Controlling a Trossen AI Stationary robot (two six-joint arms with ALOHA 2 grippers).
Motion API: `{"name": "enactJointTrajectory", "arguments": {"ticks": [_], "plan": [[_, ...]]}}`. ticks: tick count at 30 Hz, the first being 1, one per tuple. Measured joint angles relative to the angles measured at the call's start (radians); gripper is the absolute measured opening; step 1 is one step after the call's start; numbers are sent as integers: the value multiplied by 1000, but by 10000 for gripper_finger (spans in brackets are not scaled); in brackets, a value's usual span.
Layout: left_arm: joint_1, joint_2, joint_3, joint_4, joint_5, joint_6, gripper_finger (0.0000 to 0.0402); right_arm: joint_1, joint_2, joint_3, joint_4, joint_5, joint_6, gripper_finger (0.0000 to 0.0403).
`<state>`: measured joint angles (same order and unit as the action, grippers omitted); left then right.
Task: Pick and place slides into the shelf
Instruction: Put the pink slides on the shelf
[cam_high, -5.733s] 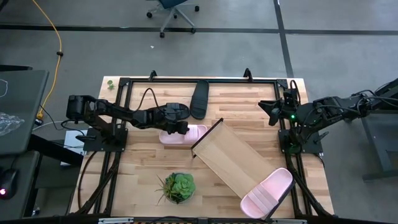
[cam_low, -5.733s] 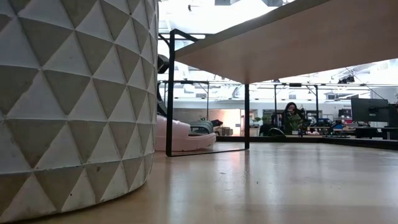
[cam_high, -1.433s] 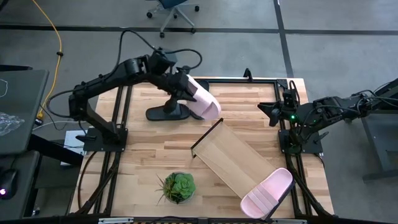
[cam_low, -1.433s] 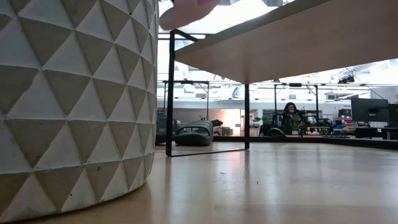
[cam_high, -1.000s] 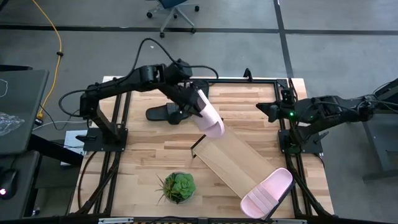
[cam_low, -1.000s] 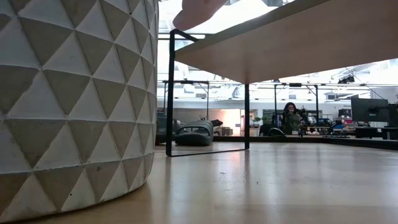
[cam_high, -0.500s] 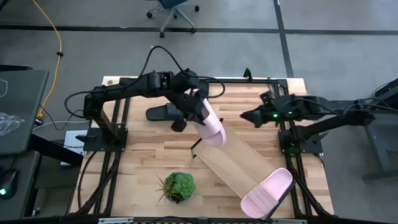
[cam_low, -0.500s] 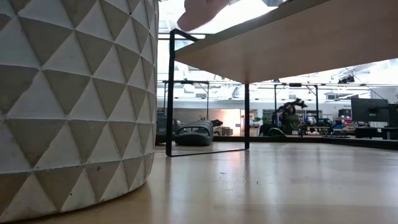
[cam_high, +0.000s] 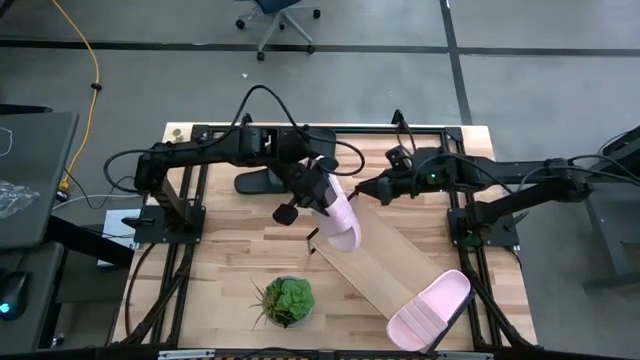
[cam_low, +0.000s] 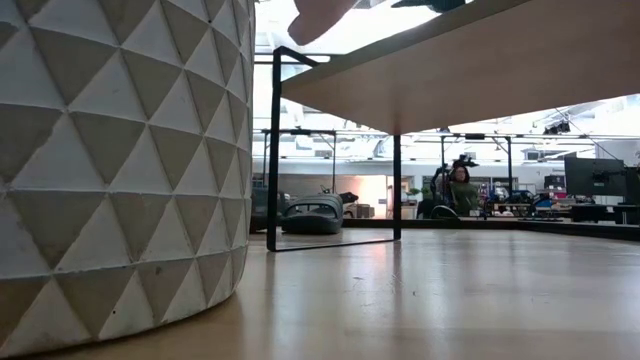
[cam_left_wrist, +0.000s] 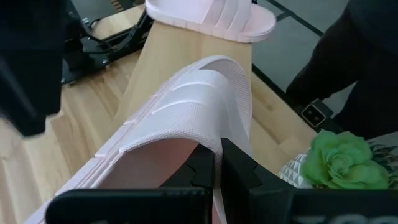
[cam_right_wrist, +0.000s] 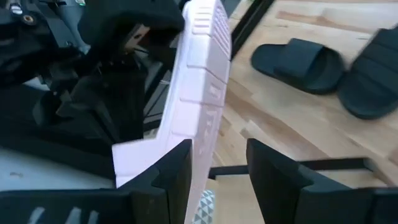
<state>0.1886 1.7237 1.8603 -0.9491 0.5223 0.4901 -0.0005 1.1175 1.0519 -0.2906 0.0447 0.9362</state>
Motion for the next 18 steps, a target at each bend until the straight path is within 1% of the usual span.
{"name": "enactJointTrajectory", "arguments": {"ticks": [5,10,12,15,18], "plan": [[-2,16,0,5,-5,-3,0,-12,31,0,26,-16,-3,154],[1,36,0,15,-19,1,0,-15,34,0,60,-38,-2,168],[1,48,0,44,-15,1,0,-15,34,0,58,-37,-3,173],[1,54,-1,39,-17,3,0,-15,34,0,57,-38,0,175],[-6,69,0,72,-2,3,0,-18,35,0,56,-37,1,175]]}}
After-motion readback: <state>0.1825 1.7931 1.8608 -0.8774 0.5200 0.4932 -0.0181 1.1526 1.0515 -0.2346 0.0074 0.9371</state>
